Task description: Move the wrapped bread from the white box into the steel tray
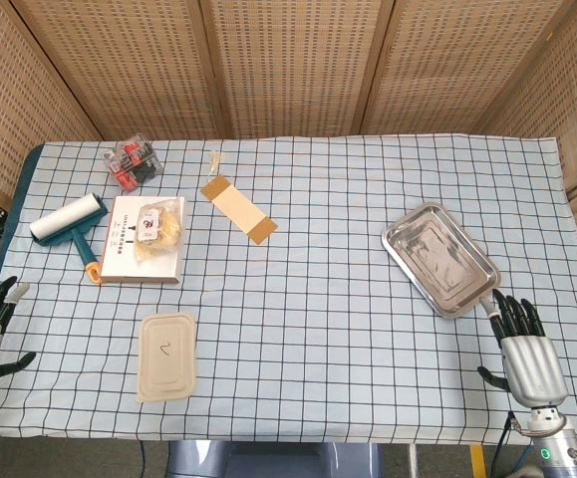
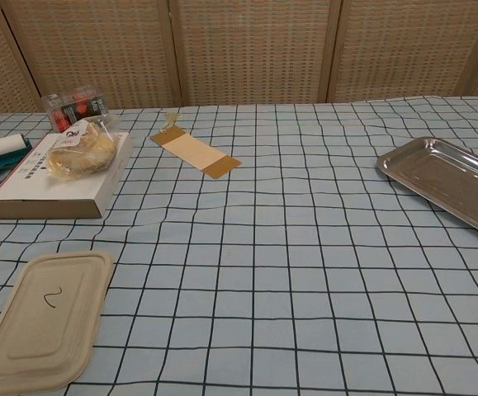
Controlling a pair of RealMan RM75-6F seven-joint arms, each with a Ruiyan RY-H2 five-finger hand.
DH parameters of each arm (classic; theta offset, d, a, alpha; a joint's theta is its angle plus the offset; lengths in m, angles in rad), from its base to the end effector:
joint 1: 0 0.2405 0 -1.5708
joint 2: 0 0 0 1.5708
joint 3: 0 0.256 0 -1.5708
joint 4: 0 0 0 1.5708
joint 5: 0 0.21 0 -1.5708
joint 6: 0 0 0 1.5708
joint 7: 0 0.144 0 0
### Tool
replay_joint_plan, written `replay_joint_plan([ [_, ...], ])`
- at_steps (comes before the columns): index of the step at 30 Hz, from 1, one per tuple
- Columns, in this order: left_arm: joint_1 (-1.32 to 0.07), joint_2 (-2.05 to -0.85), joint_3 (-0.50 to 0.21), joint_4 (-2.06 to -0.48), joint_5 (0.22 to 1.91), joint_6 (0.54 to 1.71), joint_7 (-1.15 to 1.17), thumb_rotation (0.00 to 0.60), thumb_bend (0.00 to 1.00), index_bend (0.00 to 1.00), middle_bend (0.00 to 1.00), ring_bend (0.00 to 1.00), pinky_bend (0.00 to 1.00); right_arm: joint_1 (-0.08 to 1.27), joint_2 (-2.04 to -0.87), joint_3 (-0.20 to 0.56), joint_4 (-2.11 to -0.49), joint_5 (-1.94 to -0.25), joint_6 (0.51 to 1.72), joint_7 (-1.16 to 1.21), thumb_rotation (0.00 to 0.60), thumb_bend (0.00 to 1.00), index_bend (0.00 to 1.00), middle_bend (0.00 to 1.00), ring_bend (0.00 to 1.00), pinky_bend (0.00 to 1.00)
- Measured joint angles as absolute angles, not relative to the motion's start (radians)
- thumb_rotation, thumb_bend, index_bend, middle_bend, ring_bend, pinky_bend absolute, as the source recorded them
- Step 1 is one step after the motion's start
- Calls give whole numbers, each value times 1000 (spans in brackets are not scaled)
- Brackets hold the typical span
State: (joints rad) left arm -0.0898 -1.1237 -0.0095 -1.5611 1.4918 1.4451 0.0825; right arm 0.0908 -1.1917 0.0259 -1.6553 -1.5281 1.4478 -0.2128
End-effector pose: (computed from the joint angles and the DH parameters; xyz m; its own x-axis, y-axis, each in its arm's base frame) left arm -0.3266 0.1746 0.1527 0.5104 0.0762 0.8566 0.8593 -0.0079 -0.5113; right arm -0.2936 -0.1760 0.1227 0.4872 -0.0594 0.8713 -0.8730 -0.0603 0.4840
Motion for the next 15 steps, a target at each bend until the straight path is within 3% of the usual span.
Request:
replay_joint_plan([
  [15, -122, -1142, -29, -1551, 1493, 1418, 81, 600, 22, 0, 0, 0, 0, 98, -1188, 28, -1657, -1518, 1431, -212, 600, 90, 0, 0, 0, 0],
])
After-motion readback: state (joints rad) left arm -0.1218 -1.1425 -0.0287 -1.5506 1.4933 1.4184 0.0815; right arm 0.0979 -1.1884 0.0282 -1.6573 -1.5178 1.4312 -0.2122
